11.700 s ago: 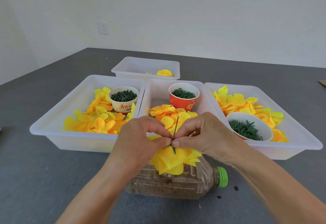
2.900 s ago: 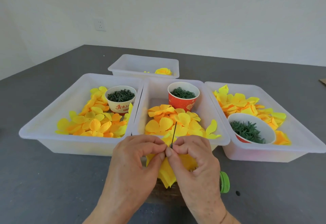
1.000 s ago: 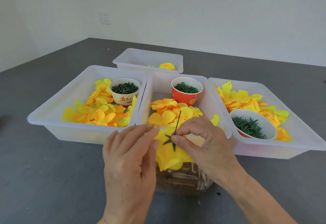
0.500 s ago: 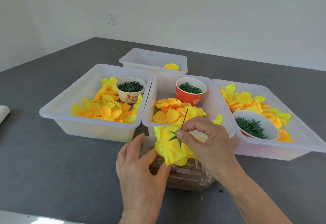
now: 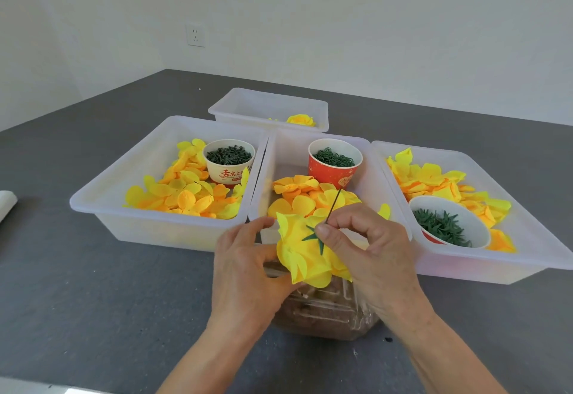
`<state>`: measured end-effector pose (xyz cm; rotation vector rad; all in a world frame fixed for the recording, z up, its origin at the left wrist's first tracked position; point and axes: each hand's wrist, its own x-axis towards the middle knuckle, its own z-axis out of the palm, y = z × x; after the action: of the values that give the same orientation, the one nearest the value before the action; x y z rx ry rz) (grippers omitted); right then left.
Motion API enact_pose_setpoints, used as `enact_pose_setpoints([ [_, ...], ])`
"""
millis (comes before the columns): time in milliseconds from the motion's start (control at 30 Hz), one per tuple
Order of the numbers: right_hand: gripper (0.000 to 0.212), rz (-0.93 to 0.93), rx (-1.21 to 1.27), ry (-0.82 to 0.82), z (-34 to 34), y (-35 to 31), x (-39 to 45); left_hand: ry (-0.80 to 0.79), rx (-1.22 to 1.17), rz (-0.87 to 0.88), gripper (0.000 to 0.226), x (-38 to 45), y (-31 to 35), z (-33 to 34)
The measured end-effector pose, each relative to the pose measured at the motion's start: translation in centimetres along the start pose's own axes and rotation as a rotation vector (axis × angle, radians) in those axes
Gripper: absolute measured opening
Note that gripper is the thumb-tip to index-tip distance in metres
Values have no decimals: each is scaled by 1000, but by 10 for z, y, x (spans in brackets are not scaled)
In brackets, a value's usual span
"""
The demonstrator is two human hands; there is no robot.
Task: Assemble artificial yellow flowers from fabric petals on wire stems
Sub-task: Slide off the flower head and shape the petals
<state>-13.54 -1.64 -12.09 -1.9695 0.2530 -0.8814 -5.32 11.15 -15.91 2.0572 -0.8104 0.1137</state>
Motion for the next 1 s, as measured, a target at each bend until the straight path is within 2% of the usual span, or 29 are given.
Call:
enact_pose_setpoints([
  [133,20,9,15,34,0,-2,1,-62,59,59,33,7,-3,-6],
  [300,23,1,12,55,1,-6,5,-187,-359,-52,26,8,4,-11],
  [400,21,1,14,58,2,-7,6,-229,-479,-121,15,7,10,-12],
  [533,22,26,6,53,2,-8,5,-264,-459,-140,2,9,11,-10],
  [667,20,50,55,50,-1,-11,9,-243,-417,-124,14,11,8,-8],
  [767,15,-19,2,38,-3,-16,15,-259,-356,-105,15,10,2,-7],
  [1000,14,-54,-56,2,-4,-18,16,-179,-168,-19,24,7,1,-5],
])
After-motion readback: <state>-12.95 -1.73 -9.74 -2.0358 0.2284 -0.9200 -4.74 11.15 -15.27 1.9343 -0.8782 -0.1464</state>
